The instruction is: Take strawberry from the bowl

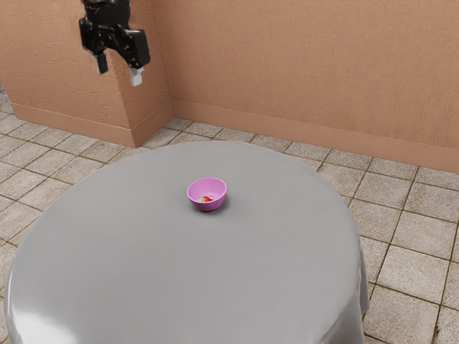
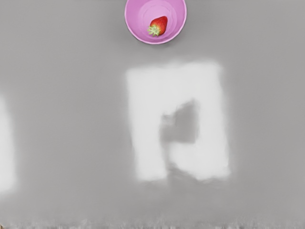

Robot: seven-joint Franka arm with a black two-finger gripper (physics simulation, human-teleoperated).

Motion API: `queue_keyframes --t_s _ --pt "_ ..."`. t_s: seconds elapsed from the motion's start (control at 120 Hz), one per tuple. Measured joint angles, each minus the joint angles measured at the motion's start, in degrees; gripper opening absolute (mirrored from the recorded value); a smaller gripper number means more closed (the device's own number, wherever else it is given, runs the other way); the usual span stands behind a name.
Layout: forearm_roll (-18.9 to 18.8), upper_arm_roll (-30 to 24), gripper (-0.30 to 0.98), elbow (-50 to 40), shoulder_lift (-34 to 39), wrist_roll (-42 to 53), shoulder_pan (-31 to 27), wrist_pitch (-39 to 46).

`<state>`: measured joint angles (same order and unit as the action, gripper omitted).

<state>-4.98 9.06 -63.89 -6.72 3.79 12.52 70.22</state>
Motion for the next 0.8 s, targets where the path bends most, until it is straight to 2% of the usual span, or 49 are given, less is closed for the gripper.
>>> queue_keyframes --t_s 0.033,0.083,0.15,0.192,0.233,0.283,0.333,0.4,0.592,0.683,0.8 --pt "0.5 0.1 0.69 -2.7 -0.7 -0.2 -0.3 0.9" --pt "1.1 0.2 0.69 -13.9 3.9 -0.9 -0.7 4.7" --pt "1.7 0.0 0.69 -23.8 6.6 -1.8 -2.2 10.5" --pt "2.2 0.8 0.69 -32.5 6.7 -2.4 -2.5 15.2" --pt "2.8 1.9 0.69 -36.8 4.7 -3.4 -2.6 18.4" --pt "2.6 2.7 0.69 -31.0 -2.2 -4.0 -2.5 20.8" --pt "1.6 2.9 0.69 -21.6 -9.3 -3.8 1.3 21.8" --pt "0.7 2.7 0.68 -15.8 -13.8 -2.5 4.7 23.5" --pt "-0.1 2.1 0.67 -15.3 -16.5 5.6 4.5 31.1" --pt "0.3 -0.9 0.52 -18.2 -16.2 8.9 0.2 33.9" --pt "0.9 -1.9 0.34 -19.7 -16.5 12.4 -0.9 36.7"
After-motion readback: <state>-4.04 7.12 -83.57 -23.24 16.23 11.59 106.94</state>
